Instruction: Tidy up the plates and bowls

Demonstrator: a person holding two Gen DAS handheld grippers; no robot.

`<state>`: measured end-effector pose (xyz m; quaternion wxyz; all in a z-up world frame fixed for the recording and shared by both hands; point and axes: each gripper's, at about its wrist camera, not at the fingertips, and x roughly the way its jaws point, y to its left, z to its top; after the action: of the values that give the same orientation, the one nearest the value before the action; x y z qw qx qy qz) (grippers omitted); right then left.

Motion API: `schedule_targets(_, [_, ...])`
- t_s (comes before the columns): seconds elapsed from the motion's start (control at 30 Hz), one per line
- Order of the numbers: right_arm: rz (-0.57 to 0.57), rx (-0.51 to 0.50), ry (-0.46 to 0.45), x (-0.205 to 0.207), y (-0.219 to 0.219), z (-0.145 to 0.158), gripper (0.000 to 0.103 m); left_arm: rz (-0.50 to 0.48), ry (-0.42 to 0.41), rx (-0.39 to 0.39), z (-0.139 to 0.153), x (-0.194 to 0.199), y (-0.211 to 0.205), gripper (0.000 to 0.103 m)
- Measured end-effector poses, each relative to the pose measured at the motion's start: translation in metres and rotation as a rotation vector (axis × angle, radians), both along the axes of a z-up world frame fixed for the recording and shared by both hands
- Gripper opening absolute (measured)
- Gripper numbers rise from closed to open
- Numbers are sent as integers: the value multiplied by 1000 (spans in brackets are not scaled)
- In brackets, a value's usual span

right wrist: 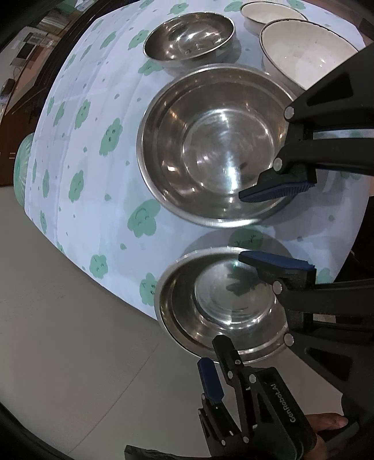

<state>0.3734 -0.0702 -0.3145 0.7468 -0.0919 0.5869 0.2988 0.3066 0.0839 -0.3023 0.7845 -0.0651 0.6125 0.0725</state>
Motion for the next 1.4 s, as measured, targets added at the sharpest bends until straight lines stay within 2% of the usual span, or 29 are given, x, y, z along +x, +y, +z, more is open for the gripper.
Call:
schedule_targets(0.53, [-60, 3, 2, 24, -31, -3, 38, -83, 2, -3, 0, 34, -35, 41])
schedule_targets(1.03, [-135, -11, -7, 46, -64, -7, 38, -149, 6, -5, -4, 63, -63, 47])
schedule_targets(1.13, [-163, -20, -9, 52, -74, -8, 38, -158, 8, -5, -7, 68, -68, 51])
schedule_targets(1.4, [-220, -46, -6, 63, -97, -15, 38, -183, 18, -17, -15, 83, -80, 52])
